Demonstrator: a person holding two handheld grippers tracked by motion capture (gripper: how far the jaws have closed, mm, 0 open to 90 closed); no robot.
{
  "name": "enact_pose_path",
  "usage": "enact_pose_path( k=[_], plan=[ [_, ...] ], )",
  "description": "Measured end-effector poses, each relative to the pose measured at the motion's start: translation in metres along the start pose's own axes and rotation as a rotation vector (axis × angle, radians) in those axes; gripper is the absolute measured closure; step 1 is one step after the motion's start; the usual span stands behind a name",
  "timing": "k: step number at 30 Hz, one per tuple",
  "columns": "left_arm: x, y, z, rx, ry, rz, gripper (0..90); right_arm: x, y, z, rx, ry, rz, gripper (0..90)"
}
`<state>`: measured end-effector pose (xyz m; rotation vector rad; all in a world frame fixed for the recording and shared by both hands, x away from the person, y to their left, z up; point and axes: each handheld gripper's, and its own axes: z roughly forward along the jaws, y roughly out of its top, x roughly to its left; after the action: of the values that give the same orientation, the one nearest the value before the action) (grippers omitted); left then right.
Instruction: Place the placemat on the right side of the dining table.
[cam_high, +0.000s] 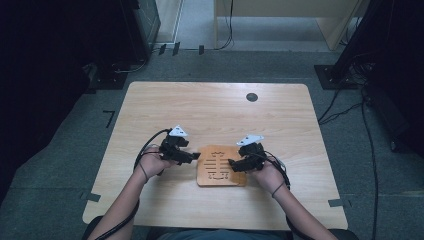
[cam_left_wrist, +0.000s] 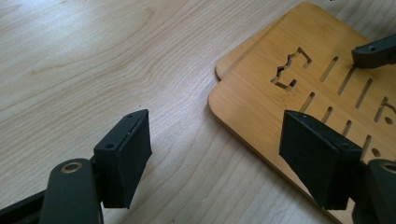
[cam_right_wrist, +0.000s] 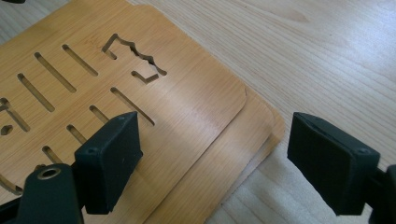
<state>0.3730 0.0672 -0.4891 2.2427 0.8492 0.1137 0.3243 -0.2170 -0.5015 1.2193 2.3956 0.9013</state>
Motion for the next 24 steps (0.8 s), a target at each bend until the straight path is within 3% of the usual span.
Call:
enact_pose_path(
  k=[10, 19, 24],
  plan=[
    [-0.005, 0.002, -0.003, 0.010, -0.022, -0.017, 38.1, 0.006, 0.004, 0.005, -0.018, -0.009, 0.013, 17.0],
    [-0.013, 0.003, -0.001, 0.021, -0.048, 0.007, 41.0, 0.009, 0.006, 0.009, -0.028, -0.007, 0.032, 17.2],
    [-0.015, 0.002, 0.000, 0.033, -0.057, 0.013, 41.5, 0.012, 0.007, 0.009, -0.042, 0.011, 0.003, 22.0]
  ],
)
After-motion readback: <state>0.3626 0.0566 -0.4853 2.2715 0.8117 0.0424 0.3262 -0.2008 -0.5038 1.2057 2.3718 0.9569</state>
